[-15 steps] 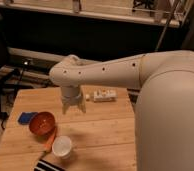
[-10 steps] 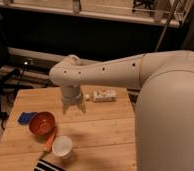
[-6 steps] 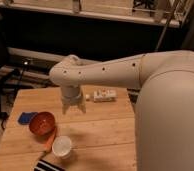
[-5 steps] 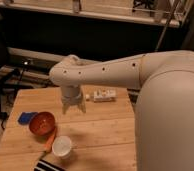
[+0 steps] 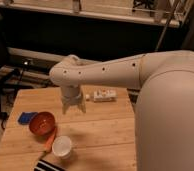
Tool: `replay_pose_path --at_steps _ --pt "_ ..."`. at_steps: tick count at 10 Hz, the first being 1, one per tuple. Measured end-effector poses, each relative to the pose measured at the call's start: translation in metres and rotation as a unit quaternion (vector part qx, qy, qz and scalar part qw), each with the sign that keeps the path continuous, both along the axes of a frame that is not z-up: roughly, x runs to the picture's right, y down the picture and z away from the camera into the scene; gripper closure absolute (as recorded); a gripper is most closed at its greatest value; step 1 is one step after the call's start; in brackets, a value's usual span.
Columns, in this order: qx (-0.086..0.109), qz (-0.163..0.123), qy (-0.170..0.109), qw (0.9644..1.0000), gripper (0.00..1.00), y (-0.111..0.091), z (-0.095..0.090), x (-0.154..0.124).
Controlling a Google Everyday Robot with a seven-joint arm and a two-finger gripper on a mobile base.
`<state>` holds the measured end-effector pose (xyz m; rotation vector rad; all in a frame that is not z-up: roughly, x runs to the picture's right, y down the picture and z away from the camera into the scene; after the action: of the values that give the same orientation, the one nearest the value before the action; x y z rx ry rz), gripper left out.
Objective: Drag the pepper across the table
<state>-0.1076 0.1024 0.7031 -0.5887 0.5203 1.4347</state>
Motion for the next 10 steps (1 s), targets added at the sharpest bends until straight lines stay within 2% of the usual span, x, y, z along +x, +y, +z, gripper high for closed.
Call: replay_pose_path --at_steps 5,6,8,10 --pt "-0.002 0.002 -0.002 1.0 0.35 0.001 0.0 -0.001" --pt "-0.004 0.003 -0.011 0.9999 0.35 0.005 -0.001 -0.009" --pt "-0.012 -0.006 -0.039 0.9991 0.35 0.024 -0.004 -0.046" --pt "-0.02 -0.016 -0.048 0.9985 0.35 0.038 0.002 -0.062"
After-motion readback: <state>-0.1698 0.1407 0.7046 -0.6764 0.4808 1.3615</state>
